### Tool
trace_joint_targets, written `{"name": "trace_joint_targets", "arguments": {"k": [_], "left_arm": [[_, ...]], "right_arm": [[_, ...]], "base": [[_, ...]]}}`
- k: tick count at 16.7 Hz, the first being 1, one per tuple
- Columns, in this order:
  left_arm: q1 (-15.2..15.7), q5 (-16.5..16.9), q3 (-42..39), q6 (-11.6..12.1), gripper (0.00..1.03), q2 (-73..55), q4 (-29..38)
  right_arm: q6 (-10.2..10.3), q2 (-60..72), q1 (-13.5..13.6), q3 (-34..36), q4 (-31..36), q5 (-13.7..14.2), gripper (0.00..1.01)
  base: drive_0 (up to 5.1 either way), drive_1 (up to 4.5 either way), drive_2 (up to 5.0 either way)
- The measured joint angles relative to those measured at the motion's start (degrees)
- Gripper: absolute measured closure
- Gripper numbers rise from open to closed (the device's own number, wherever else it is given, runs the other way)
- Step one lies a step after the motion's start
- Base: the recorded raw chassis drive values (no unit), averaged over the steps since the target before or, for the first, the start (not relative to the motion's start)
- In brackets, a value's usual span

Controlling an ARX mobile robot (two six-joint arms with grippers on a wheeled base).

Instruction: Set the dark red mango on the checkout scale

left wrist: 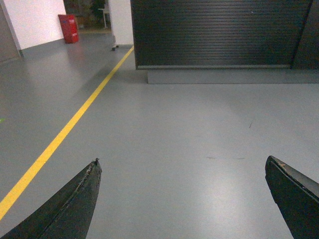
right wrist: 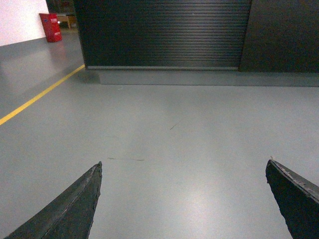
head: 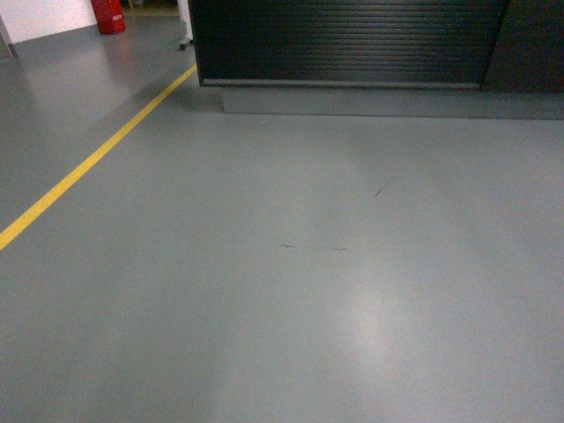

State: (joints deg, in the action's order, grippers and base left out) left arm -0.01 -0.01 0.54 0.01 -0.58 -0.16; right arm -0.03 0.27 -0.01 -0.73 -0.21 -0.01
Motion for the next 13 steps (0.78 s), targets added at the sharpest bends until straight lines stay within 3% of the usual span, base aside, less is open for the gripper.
{"name": "trace_joint_targets", "arguments": {"k": [13], "left_arm": [[0.0,0.0,0.0,0.0,0.05,0.0,0.0]], "right_arm": [[0.0,0.0,0.0,0.0,0.0,0.0,0.03]], "base": [[0.0,0.00,0.0]]}}
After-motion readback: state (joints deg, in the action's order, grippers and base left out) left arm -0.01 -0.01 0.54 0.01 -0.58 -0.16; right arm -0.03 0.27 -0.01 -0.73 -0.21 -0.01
